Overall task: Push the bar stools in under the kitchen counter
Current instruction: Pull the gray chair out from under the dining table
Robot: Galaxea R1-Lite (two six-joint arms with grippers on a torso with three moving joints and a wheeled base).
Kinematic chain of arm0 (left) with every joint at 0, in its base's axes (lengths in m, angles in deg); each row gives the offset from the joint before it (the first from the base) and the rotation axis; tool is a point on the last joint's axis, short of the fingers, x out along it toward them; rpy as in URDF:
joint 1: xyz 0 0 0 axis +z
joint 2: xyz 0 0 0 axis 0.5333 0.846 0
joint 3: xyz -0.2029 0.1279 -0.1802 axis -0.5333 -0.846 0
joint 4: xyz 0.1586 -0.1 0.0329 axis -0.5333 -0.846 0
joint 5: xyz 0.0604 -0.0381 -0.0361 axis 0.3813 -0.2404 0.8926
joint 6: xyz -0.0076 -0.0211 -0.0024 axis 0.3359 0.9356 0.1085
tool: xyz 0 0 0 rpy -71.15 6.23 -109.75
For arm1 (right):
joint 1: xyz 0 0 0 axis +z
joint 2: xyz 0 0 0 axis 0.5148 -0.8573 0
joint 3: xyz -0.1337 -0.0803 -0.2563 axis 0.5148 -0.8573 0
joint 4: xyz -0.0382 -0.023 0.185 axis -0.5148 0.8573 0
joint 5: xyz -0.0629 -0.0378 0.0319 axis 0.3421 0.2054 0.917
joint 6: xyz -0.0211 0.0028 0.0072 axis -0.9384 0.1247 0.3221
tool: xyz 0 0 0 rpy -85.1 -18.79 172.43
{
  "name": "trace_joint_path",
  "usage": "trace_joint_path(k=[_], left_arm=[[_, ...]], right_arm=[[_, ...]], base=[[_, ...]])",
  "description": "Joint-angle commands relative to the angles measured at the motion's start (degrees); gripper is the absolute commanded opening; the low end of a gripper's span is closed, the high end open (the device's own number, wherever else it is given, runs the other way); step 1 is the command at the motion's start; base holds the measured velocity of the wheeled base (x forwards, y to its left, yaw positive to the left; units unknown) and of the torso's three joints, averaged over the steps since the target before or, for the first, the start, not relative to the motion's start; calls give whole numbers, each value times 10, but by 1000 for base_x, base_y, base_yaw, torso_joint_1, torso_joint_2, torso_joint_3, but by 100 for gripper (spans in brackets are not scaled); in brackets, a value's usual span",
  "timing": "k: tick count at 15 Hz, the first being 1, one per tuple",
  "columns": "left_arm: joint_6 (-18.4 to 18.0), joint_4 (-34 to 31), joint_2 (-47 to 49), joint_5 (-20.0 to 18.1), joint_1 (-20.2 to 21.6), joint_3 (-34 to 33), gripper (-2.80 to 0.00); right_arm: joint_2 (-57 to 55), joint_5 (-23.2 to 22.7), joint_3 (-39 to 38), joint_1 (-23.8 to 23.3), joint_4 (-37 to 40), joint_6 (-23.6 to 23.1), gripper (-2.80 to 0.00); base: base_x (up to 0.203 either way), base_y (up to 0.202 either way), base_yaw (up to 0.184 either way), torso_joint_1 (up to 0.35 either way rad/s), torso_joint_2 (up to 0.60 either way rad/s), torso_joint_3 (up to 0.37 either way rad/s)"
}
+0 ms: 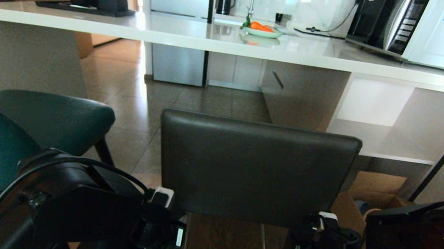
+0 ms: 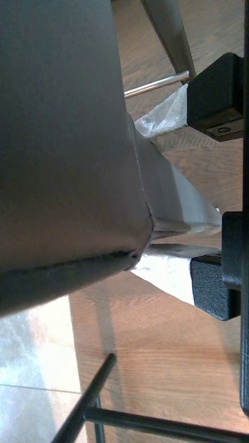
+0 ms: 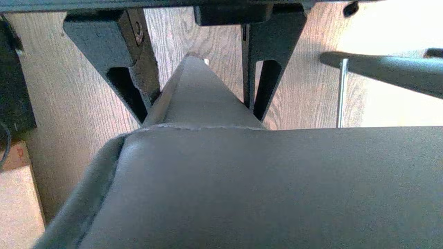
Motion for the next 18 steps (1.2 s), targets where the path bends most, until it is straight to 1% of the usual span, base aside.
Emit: trace_joint_path(k=[1,10,18], left_arm=[[1,5,-2,2,0,0,-280],[4,5,-12,10,-1,0,-280],[5,5,-21,8,-6,-19,-280]], right_arm=[[1,1,0,0,-5,1,-280],[13,1,-10,0,-5,2,-280],[15,0,-18,1,-5,2,-280]], base=[[0,0,0,0,0,0],[0,0,0,0,0,0],[0,0,0,0,0,0]])
